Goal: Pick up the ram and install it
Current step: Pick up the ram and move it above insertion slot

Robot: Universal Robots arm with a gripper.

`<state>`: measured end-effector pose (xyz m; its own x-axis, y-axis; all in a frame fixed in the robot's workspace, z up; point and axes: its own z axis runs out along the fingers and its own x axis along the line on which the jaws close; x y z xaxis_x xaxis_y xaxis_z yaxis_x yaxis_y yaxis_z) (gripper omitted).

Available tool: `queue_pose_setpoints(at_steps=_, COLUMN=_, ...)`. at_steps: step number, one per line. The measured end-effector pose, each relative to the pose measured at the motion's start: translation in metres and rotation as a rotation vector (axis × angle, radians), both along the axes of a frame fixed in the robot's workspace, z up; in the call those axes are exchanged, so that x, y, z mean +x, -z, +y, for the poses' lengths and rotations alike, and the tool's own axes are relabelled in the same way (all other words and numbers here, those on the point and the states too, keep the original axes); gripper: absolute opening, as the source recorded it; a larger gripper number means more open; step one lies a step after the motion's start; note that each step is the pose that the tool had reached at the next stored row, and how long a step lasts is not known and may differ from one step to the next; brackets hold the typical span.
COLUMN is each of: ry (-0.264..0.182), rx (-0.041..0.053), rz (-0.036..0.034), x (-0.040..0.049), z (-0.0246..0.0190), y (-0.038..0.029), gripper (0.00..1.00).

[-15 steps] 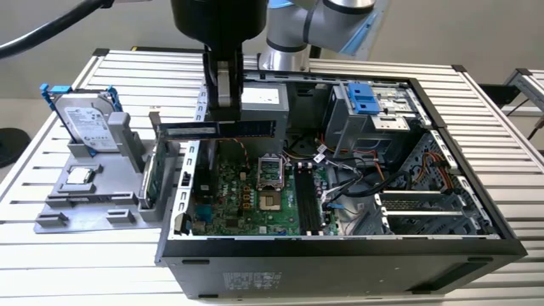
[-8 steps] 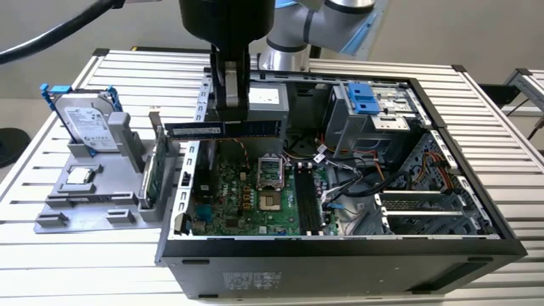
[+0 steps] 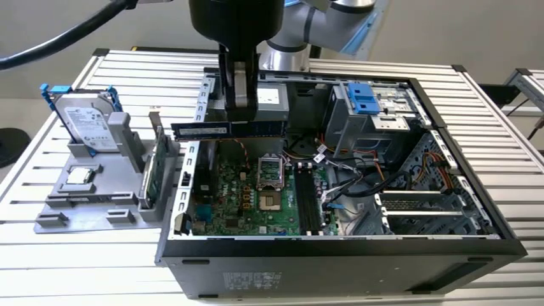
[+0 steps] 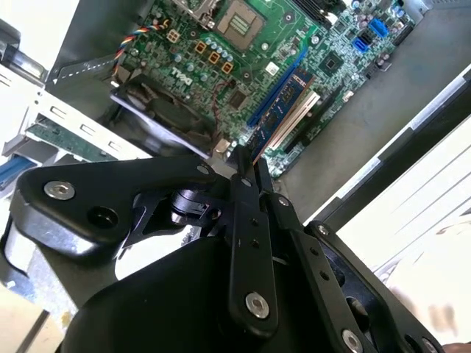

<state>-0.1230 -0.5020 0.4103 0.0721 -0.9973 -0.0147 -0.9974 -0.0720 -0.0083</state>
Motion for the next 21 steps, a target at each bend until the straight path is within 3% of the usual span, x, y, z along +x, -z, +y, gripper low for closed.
queue_pose_setpoints(at_steps=21, ry=0.0, rx=0.0, rz=0.0, x=0.0183, z=0.0, y=0.0, gripper=0.0)
